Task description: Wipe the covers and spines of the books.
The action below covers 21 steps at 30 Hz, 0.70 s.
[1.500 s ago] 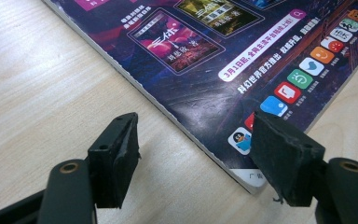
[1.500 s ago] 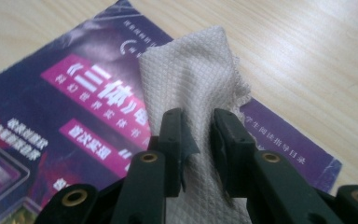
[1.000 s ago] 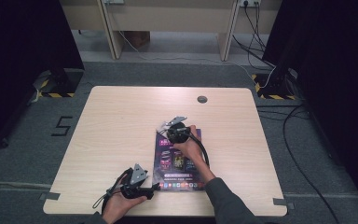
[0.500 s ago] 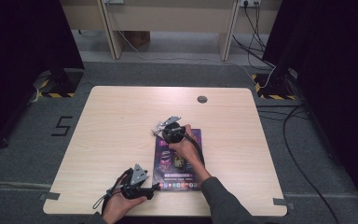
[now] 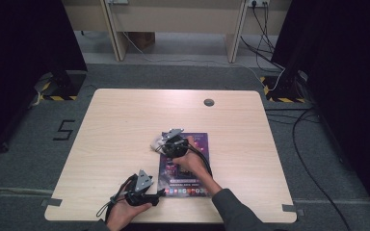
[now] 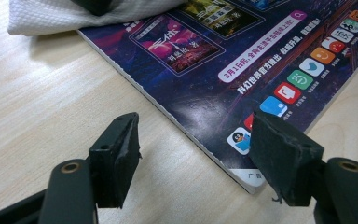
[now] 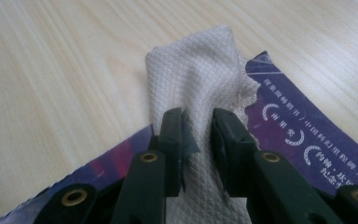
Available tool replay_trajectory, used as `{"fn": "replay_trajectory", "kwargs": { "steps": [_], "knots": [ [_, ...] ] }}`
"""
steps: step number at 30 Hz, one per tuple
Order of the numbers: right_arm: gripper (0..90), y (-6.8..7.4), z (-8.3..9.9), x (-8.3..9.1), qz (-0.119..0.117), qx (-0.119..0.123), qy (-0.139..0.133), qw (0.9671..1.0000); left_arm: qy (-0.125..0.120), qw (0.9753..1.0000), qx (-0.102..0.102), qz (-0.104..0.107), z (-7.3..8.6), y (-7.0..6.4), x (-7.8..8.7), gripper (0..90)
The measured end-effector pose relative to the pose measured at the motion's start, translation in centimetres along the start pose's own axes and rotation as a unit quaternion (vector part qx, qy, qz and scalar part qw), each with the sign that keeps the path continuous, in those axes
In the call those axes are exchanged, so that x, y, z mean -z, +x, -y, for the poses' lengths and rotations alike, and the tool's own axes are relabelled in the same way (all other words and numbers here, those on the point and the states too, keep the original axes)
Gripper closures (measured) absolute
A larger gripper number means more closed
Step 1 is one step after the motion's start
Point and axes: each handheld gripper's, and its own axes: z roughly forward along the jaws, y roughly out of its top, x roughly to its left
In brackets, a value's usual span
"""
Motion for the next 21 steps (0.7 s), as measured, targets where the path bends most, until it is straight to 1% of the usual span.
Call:
{"fn": "replay_trajectory", "kwargs": {
  "steps": [1,2,4,6,7,8,10,11,12,13,14,15,17,18,19,20,21],
  "knots": [
    [74.0,0.0,0.2,0.1,0.002,0.0,-0.004,1.0,-0.002,1.0,0.001,-0.001,0.1,0.0,0.0,32.6],
    [73.6,0.0,0.3,0.2,-0.002,0.0,-0.004,1.0,-0.003,1.0,0.001,-0.001,0.1,0.0,0.0,32.7],
    [72.6,-0.3,0.4,0.3,0.0,0.002,-0.002,1.0,-0.002,1.0,-0.001,0.001,0.1,0.0,0.1,32.6],
    [72.5,-0.7,0.9,0.6,0.009,-0.002,-0.004,0.9999,-0.002,1.0,0.002,0.002,0.1,0.0,0.1,32.5],
    [72.4,-0.9,1.0,0.7,0.008,-0.008,-0.005,0.9999,-0.002,1.0,0.002,0.005,0.1,0.0,0.1,32.4],
    [72.2,-1.3,1.2,0.9,0.014,-0.007,-0.005,0.9999,-0.002,0.9999,0.006,0.009,0.2,0.0,0.1,32.4],
    [72.0,-2.0,1.8,1.3,0.022,-0.019,-0.005,0.9996,-0.003,0.9999,0.009,0.007,0.2,0.0,0.1,31.6],
    [72.0,-2.4,2.4,1.7,0.022,-0.034,-0.01,0.9991,-0.003,0.9999,0.008,0.006,0.2,0.0,0.1,31.2],
    [72.0,-2.8,2.8,1.9,0.02,-0.042,-0.015,0.9988,-0.003,1.0,0.006,0.004,0.2,0.0,0.1,31.2],
    [72.0,-3.3,3.3,2.4,0.022,-0.049,-0.013,0.9985,-0.004,1.0,0.004,0.003,0.2,-0.1,0.1,31.3],
    [71.9,-3.6,3.6,2.7,0.028,-0.049,-0.009,0.9984,-0.002,1.0,0.002,0.003,0.1,-0.1,0.1,31.2],
    [71.8,-4.2,4.1,3.2,0.04,-0.051,-0.006,0.9979,-0.002,1.0,0.002,0.003,0.1,-0.1,0.1,31.2],
    [71.6,-5.3,5.0,3.9,0.05,-0.067,-0.006,0.9965,-0.002,1.0,-0.001,0.001,0.1,-0.2,0.2,31.3],
    [71.6,-5.7,5.3,4.2,0.054,-0.076,-0.005,0.9957,-0.002,1.0,-0.004,0.006,0.1,-0.2,0.2,31.4],
    [71.4,-6.3,5.8,4.6,0.063,-0.085,-0.004,0.9944,-0.001,1.0,-0.004,0.008,0.1,-0.2,0.2,31.3],
    [71.2,-6.7,6.1,4.8,0.067,-0.086,-0.003,0.994,-0.001,0.9999,-0.006,0.011,0.1,-0.3,0.2,31.4],
    [71.1,-7.2,6.5,5.2,0.076,-0.092,-0.002,0.9928,-0.001,0.9999,-0.009,0.012,0.1,-0.4,0.3,31.5]
  ]
}}
